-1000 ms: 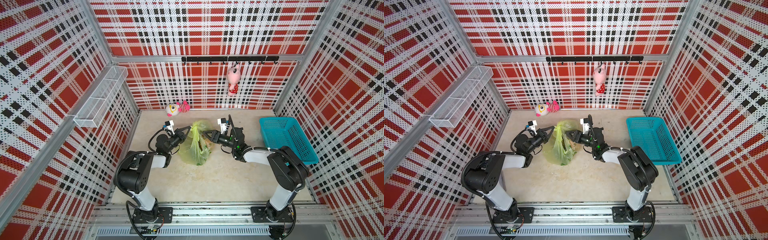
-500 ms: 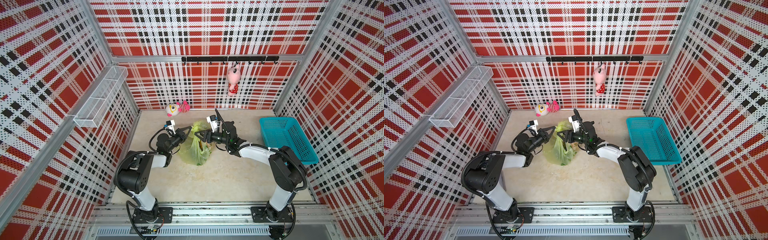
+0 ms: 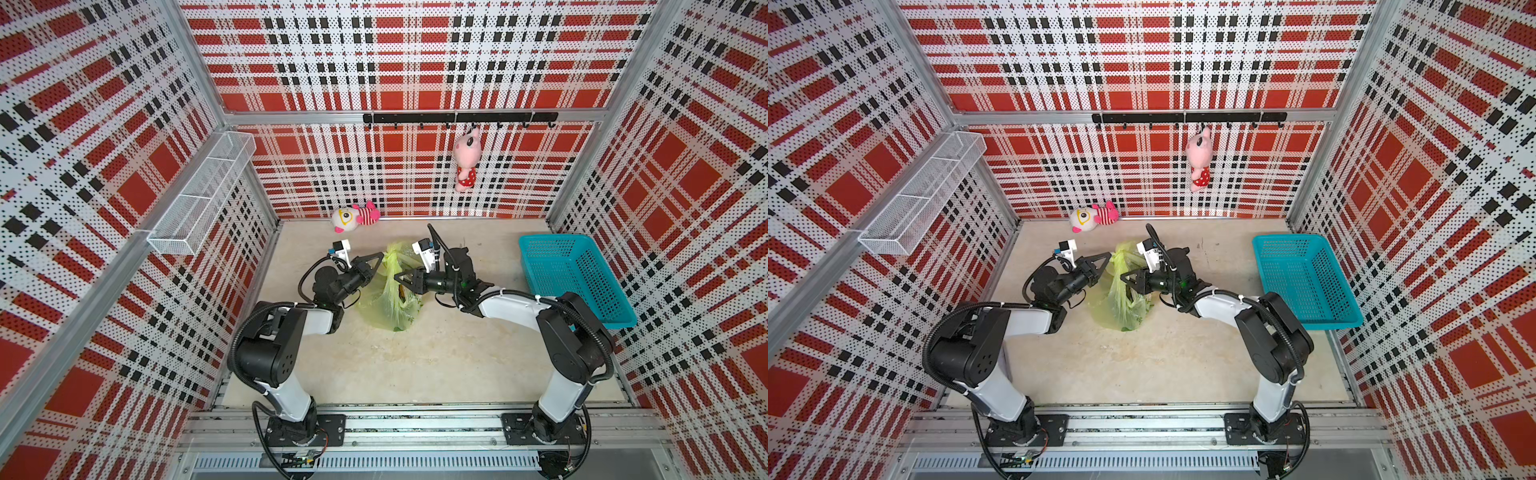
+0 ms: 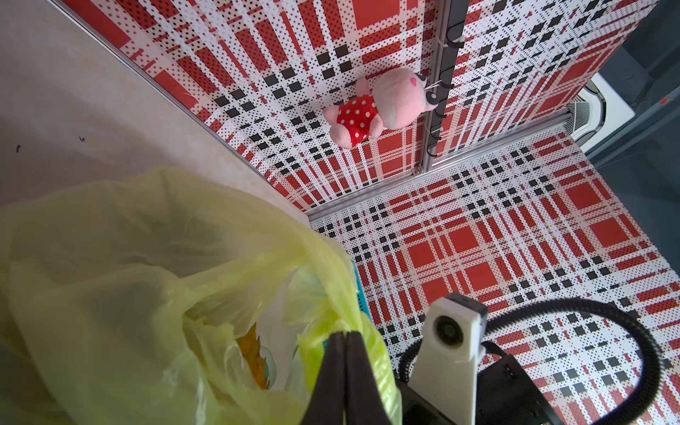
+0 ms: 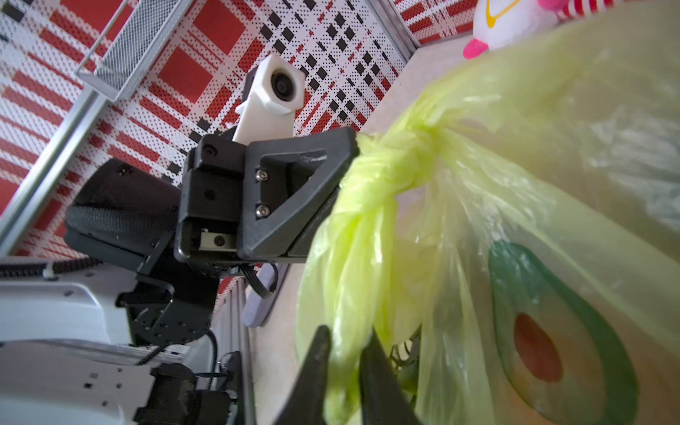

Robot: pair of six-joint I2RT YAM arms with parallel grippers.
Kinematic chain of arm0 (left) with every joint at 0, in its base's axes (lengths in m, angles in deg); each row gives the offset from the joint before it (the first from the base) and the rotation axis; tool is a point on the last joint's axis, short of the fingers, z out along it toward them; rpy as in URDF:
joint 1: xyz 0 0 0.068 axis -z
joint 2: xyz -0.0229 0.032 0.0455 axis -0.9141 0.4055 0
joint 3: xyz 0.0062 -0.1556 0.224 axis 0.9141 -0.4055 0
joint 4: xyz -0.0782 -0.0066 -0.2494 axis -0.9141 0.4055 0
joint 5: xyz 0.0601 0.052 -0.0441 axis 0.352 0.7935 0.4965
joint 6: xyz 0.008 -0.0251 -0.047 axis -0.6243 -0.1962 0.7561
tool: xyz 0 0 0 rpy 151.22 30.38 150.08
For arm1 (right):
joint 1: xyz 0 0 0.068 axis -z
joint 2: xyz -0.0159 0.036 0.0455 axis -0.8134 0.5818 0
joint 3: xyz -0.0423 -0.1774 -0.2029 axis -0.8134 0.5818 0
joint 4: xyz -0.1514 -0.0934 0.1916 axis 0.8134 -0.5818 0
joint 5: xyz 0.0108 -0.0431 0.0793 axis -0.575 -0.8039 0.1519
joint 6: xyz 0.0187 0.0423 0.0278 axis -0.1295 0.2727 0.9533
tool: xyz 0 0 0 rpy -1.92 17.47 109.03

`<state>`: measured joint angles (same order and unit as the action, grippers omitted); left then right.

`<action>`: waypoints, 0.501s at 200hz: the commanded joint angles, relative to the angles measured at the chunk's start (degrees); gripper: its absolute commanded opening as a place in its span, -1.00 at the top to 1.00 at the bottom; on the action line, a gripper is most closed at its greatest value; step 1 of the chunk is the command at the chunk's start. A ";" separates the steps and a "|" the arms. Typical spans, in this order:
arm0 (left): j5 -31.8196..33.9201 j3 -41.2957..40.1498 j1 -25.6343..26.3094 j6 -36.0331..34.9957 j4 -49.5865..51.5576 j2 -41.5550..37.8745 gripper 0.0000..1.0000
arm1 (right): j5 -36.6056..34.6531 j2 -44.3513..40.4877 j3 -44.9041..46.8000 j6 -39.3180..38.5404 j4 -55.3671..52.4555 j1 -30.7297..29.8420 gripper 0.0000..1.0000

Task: Place the pineapple into a plastic bag & tie a knot
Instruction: Tie the plastic bag at the center of the board.

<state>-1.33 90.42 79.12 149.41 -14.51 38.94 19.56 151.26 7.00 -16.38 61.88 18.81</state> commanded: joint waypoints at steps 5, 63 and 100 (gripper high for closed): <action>-0.81 1.51 -1.02 -2.18 1.07 -2.36 1.00 | -0.71 -4.71 1.70 -1.12 1.29 0.24 0.86; -1.34 2.47 -1.26 -4.36 3.77 -2.87 1.00 | 3.03 -6.62 3.53 -0.12 1.95 1.95 0.72; -1.47 2.49 -1.69 -5.15 4.13 -3.35 1.00 | 0.25 -6.16 2.96 -0.93 -0.62 2.11 1.00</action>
<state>-2.26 91.40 78.11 146.19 -10.55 37.34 21.12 145.47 10.30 -16.14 62.25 20.75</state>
